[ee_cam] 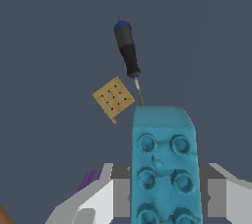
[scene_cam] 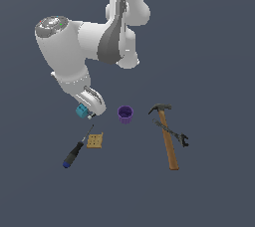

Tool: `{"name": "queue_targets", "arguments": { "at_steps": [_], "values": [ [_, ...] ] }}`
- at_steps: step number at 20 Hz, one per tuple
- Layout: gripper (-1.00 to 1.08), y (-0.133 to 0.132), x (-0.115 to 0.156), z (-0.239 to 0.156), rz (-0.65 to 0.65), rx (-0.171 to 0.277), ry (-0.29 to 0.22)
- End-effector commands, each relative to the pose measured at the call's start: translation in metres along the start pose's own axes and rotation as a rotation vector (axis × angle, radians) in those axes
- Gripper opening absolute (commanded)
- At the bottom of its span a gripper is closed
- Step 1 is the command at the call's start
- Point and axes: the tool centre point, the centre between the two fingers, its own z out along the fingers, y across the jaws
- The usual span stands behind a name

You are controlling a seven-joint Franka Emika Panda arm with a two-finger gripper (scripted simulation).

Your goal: Pick up a designated object from a clutter of objects.

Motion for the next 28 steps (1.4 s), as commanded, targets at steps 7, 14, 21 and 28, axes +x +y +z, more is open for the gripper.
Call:
{"name": "queue_targets", "arguments": {
  "at_steps": [7, 14, 21, 28],
  "values": [
    [-1.00, 0.021, -0.043, -0.057, 0.000, -0.001, -0.001],
    [-1.00, 0.038, -0.077, -0.104, 0.000, -0.004, -0.001],
    [-1.00, 0.049, -0.101, -0.138, 0.000, -0.005, -0.002],
    [-1.00, 0.055, -0.113, -0.156, 0.000, -0.006, -0.003]
  ]
}}
